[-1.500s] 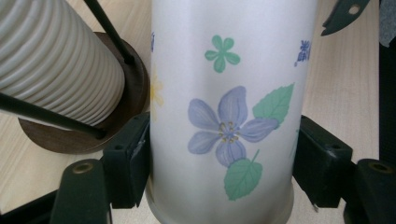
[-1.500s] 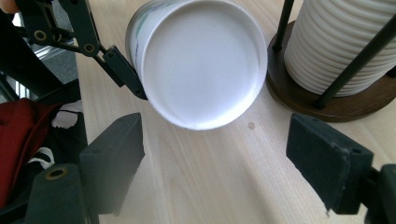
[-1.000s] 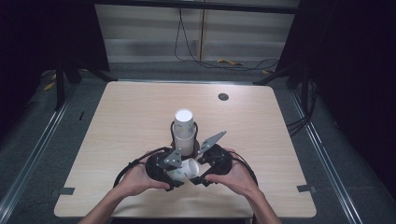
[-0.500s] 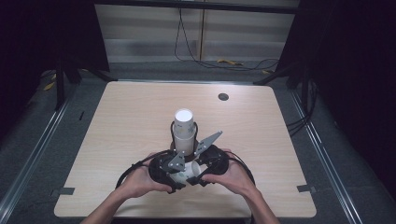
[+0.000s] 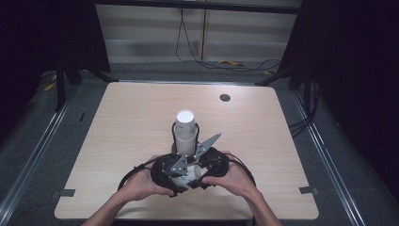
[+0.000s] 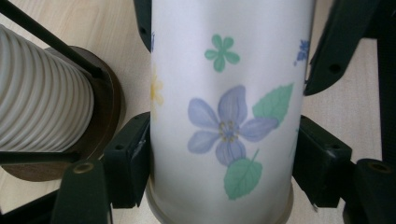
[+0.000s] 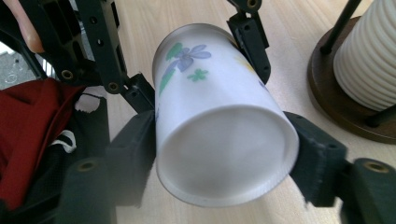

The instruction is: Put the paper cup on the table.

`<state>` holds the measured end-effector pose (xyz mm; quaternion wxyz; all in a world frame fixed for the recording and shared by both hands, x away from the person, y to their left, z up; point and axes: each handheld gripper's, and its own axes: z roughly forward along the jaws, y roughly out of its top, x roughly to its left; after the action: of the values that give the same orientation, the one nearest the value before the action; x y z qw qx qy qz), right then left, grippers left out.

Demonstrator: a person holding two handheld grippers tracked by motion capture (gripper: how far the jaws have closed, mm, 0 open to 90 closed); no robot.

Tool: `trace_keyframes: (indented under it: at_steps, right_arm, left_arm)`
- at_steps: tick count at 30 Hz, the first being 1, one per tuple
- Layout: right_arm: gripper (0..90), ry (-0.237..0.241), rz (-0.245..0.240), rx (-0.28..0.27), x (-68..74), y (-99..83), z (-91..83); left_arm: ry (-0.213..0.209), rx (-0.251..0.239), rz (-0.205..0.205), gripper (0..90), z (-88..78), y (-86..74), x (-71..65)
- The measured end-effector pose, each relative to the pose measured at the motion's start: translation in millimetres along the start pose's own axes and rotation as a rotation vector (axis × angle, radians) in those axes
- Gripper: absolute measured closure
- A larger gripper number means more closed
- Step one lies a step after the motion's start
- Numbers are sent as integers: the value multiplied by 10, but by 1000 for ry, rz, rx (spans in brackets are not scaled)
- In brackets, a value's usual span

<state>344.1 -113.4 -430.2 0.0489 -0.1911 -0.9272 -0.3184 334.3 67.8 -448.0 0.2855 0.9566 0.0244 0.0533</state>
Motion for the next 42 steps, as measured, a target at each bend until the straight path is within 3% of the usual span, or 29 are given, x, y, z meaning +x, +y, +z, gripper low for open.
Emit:
trace_keyframes:
  at_steps: [15,24,42]
  right_arm:
    - [362,13,-8,-14,-3,-15,-49]
    - [365,6,4,-34,-11,-25,-89]
    - [364,-11,39,-73,-53,-73,-163]
  left_arm:
    - [0,-33,33,275,-45,-25,11]
    - [-7,-114,-20,195,-96,-68,45]
    - [-11,-247,-126,162,-277,-164,119]
